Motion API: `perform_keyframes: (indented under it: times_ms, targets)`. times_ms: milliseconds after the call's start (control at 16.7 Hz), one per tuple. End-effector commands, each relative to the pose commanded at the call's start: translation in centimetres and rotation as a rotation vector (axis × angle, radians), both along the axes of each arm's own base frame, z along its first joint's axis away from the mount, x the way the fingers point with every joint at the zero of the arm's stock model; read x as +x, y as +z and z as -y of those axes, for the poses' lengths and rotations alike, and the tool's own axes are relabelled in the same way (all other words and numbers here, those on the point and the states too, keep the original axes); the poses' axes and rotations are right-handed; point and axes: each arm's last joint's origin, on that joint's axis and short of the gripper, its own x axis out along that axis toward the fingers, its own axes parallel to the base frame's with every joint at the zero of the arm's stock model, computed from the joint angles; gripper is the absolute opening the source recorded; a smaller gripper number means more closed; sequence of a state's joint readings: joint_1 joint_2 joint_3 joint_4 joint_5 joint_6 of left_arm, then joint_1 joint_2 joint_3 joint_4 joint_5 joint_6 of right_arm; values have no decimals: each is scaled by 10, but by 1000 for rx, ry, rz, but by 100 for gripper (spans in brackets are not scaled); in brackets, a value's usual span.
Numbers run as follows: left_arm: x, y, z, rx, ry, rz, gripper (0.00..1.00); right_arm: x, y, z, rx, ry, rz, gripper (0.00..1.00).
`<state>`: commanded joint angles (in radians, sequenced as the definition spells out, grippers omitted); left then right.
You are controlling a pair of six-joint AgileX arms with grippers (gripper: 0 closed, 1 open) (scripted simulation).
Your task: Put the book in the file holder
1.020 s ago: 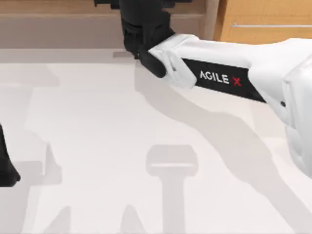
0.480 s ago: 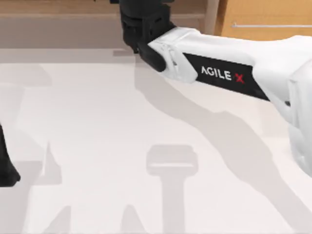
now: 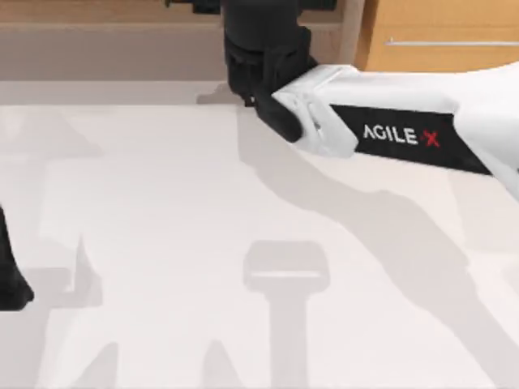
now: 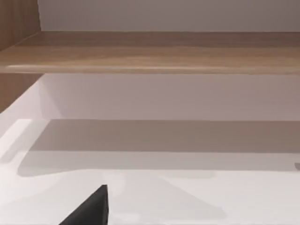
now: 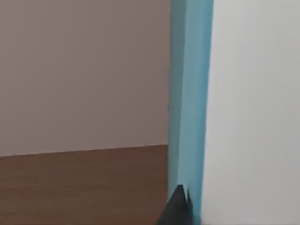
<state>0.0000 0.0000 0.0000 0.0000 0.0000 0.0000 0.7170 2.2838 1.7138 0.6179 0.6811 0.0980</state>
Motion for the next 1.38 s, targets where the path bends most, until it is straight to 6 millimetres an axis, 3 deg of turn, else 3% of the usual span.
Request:
perform_keyframes:
  times_ms: [300, 660, 840, 1080, 1380]
  targets:
    - [0, 0, 0, 0, 0, 0, 100, -52, -4, 43, 184, 131, 3, 0]
    - [0, 0, 0, 0, 0, 0, 100, -123, -3, 122, 469, 305, -3, 0]
    - [0, 0, 0, 0, 0, 0, 100, -147, -7, 160, 615, 374, -17, 0]
    - [0, 0, 0, 0, 0, 0, 100, -165, -22, 207, 781, 409, -78, 0]
    - [0, 0, 0, 0, 0, 0, 100, -158, -44, 265, 934, 315, -185, 0]
